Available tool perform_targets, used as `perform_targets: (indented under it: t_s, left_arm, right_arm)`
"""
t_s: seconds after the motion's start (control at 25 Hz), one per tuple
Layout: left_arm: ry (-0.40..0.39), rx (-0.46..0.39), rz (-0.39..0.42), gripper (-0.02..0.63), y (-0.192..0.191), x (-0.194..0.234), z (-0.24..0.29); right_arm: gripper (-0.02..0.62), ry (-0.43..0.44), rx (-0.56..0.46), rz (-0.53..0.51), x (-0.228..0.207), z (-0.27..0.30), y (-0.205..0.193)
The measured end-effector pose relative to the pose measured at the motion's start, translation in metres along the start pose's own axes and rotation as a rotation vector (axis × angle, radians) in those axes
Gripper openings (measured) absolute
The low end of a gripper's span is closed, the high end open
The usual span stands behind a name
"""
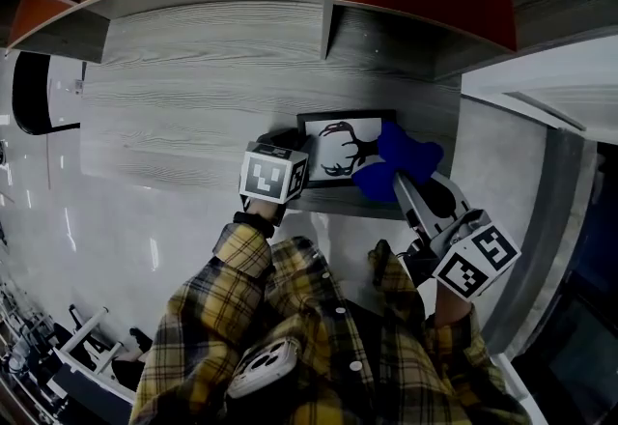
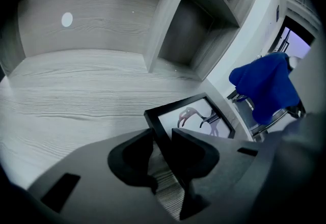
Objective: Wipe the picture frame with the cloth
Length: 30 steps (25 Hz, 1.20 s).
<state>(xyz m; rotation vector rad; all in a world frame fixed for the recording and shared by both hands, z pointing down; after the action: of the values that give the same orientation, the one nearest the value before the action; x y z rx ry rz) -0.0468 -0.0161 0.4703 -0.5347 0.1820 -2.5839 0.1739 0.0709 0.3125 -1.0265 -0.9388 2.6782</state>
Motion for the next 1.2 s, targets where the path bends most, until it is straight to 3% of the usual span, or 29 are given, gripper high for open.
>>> perform_targets:
  t_s: [0.36,0.64,0.8,0.92,1.2]
  left_arm:
    - [-0.002,0.010,-0.017,0.117,0.000,0.001,-0.001]
    - [-0.013,0.016,-0.033,0.114,0.001,0.003,-0.002]
    - [-0.021,-0.001,-0.045,0.110,0.001,0.003,-0.002]
    - [-0.020,-0.002,-0.048,0.110,0.001,0.003,-0.002]
    - [-0.010,-0.001,-0.050,0.103,0.003,0.002,0.001]
  right_arm:
    - [0.052,-0.099,0.029,-0.062,-0.045,0.019,0.026]
    - [0.052,-0.259,0.296,-0.238,-0.097,0.093,0.018]
    - [0.052,-0.353,0.460,-0.413,-0.104,0.127,-0.001]
    - [0.052,-0.412,0.495,-0.496,-0.101,0.136,-0.009]
    - [0.052,-0.430,0.541,-0.511,-0.093,0.124,-0.030]
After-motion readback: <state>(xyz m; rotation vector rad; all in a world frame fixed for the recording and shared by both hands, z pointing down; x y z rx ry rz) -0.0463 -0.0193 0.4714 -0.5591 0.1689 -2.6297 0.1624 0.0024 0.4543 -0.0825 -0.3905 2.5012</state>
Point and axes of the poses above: the fingertips, and each gripper's own axes: z forward along the fingers, x to its left, y out of its top, the point moved 8 cm from there along -z, backward along the fingers, and after that the axes turned 15 degrees about x, right-handed, at the moved point
